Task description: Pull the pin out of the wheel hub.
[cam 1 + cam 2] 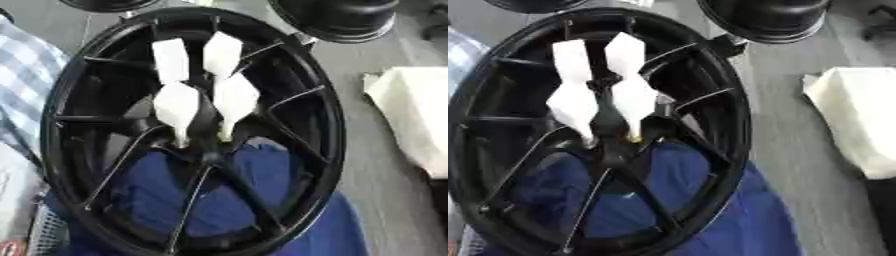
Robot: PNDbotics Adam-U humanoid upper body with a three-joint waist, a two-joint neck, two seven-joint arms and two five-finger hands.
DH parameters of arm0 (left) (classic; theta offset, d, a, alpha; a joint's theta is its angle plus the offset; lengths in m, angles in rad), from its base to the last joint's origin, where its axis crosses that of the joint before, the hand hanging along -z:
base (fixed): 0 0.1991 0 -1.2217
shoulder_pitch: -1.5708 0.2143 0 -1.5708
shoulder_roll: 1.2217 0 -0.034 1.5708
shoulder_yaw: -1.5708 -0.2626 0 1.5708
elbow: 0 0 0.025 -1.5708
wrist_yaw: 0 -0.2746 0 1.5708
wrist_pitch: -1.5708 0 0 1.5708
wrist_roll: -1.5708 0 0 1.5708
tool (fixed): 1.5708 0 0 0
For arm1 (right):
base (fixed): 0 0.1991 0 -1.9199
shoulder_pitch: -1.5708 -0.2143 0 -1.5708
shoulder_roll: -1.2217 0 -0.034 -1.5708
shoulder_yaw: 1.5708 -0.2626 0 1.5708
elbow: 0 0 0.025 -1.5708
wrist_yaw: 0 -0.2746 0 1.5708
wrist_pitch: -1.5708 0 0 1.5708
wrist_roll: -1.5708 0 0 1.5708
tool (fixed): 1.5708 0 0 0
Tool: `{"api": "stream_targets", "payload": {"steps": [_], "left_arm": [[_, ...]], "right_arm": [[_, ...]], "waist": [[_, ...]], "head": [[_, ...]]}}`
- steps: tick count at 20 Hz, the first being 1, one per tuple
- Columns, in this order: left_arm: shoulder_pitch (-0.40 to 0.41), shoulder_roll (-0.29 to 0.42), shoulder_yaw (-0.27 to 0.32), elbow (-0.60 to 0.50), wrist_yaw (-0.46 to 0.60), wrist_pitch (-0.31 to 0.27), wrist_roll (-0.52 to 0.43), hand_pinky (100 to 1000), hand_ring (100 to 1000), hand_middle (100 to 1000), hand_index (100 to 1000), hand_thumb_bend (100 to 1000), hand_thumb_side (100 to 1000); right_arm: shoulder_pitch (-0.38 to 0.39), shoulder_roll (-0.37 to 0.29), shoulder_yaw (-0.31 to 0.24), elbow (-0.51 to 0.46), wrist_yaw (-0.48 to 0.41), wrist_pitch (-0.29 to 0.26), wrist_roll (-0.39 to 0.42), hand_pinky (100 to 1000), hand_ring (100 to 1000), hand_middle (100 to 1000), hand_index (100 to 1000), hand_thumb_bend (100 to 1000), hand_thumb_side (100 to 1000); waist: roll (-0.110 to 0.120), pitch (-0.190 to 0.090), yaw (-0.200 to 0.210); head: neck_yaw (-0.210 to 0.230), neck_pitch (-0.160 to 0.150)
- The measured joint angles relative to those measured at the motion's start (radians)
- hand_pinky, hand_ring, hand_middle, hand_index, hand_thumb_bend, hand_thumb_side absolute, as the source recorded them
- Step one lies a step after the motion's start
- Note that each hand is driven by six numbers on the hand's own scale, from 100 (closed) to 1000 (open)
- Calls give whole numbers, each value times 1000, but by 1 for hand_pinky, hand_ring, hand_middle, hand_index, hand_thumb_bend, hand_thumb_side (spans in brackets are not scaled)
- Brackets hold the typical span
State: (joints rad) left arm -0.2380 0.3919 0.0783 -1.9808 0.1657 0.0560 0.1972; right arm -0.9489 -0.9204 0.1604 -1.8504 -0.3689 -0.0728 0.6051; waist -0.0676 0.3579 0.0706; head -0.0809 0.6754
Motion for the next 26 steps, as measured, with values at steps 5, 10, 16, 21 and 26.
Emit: {"api": "stream_targets", "payload": {"steps": [5, 10, 16, 21, 26], "left_arm": [[0, 3, 0, 0, 0, 0, 0, 858, 799, 681, 722, 271, 618], [0, 3, 0, 0, 0, 0, 0, 858, 800, 682, 722, 270, 618], [-3, 3, 0, 0, 0, 0, 0, 857, 801, 682, 722, 273, 616], [-10, 3, 0, 0, 1, 2, -2, 857, 801, 682, 722, 274, 615], [-15, 3, -1, 0, 3, 4, -5, 856, 801, 682, 721, 274, 616]], "right_arm": [[1, 0, 0, -6, -2, 1, 1, 866, 773, 709, 832, 168, 342], [4, 0, 1, -12, -6, 6, 9, 861, 766, 712, 834, 182, 344], [4, -1, 63, -58, 36, -15, 78, 839, 740, 731, 840, 239, 364], [-11, 11, 141, -59, 108, -24, 144, 829, 723, 736, 846, 267, 380], [-26, 50, 194, -33, 158, -31, 194, 832, 726, 733, 842, 276, 392]], "waist": [[0, 0, 2], [0, 0, 4], [-3, 0, 9], [-8, 0, 19], [-12, 0, 24]], "head": [[0, 0], [-1, 0], [-10, 0], [-19, 0], [-26, 0]]}}
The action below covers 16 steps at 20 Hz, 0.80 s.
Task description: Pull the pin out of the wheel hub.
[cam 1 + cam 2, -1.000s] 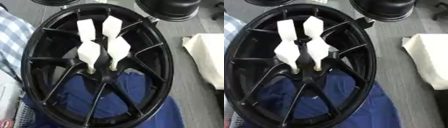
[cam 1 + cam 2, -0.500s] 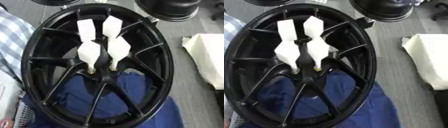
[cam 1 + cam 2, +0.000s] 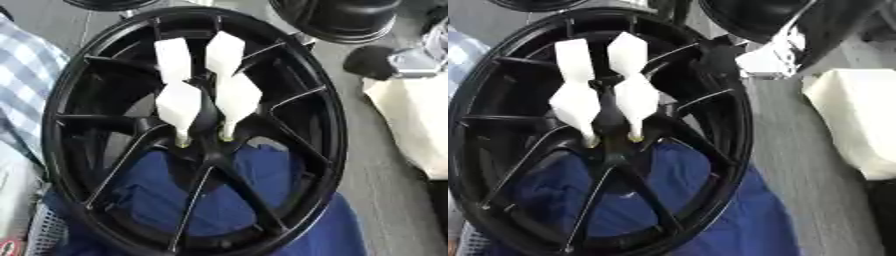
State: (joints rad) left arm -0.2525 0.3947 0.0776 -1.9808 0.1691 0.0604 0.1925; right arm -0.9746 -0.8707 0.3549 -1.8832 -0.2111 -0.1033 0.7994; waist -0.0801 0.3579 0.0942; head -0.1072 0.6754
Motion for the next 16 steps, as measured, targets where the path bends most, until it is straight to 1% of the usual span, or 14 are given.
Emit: {"api": "stream_targets", "payload": {"steps": [6, 11, 16], "left_arm": [[-5, 0, 0, 0, 2, 1, -1, 857, 802, 683, 721, 274, 616], [-7, 0, -1, 0, 5, 2, -3, 857, 802, 683, 721, 275, 615], [-7, 0, -1, 0, 6, 4, -5, 858, 804, 684, 721, 276, 615]], "right_arm": [[0, 33, 34, 10, 48, -2, 38, 835, 744, 734, 843, 285, 387], [-3, 60, 53, 30, 83, 2, 41, 841, 770, 740, 844, 280, 375], [-10, 80, 63, 50, 105, 3, 38, 853, 808, 770, 852, 274, 371]], "waist": [[-5, 5, 4], [-7, 5, 5], [-9, 5, 7]], "head": [[-6, 0], [-8, 0], [-9, 0]]}}
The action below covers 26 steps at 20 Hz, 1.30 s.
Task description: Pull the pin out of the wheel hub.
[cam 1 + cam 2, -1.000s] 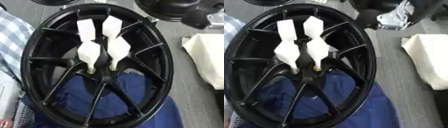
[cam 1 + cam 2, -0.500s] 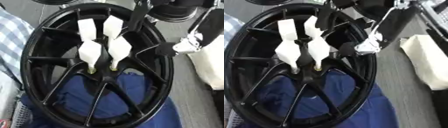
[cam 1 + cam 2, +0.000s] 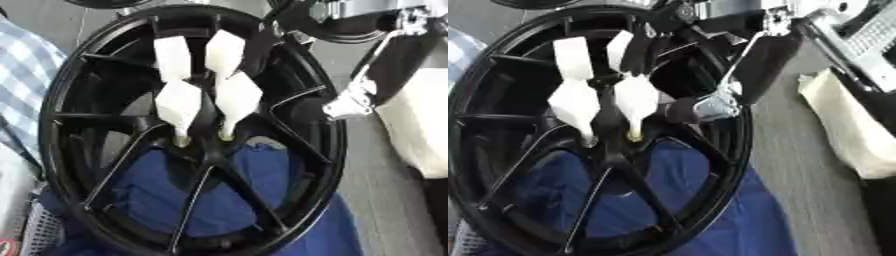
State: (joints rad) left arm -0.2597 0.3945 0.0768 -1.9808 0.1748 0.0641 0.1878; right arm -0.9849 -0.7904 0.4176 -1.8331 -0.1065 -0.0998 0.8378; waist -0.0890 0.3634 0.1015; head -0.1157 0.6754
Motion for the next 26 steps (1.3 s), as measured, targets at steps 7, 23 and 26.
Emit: {"api": "stream_targets", "payload": {"steps": [7, 23, 26], "left_arm": [[0, 0, 0, 0, 0, 0, 0, 858, 804, 685, 720, 272, 614], [-6, -1, -5, 0, 0, 0, -1, 858, 805, 685, 717, 276, 617], [-6, -1, -5, 0, 0, 0, -1, 858, 805, 685, 717, 276, 617]], "right_arm": [[0, 12, 1, 12, 1, 7, -11, 852, 810, 774, 856, 270, 351], [0, 23, 2, 42, 22, 12, -12, 853, 810, 772, 852, 279, 374], [0, 29, 2, 48, 30, 11, -10, 852, 809, 771, 851, 279, 374]], "waist": [[-3, 0, 1], [-4, 13, 7], [-4, 14, 8]], "head": [[3, 0], [2, -9], [1, -10]]}}
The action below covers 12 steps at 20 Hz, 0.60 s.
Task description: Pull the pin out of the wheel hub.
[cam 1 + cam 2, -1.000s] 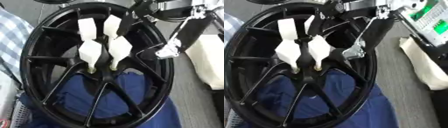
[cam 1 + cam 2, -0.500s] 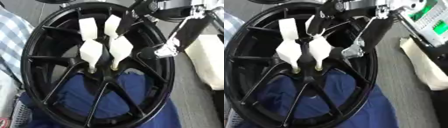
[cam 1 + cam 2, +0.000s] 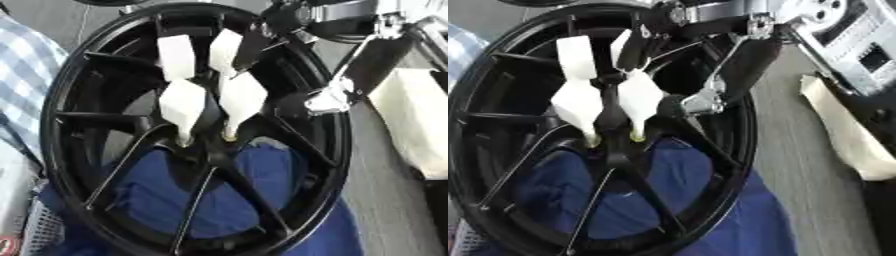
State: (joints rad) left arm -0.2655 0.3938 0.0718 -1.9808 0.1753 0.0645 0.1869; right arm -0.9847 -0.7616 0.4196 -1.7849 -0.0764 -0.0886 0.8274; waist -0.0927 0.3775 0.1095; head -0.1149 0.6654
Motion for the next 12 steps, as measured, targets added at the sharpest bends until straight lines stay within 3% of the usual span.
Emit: {"api": "stream_targets", "payload": {"steps": [12], "left_arm": [[-2, -2, 0, 0, 0, -1, -1, 859, 804, 685, 717, 273, 618]], "right_arm": [[6, 1, 6, 24, 25, -6, 4, 850, 801, 759, 847, 291, 377]], "waist": [[-1, 11, 6]], "head": [[-1, -5]]}}
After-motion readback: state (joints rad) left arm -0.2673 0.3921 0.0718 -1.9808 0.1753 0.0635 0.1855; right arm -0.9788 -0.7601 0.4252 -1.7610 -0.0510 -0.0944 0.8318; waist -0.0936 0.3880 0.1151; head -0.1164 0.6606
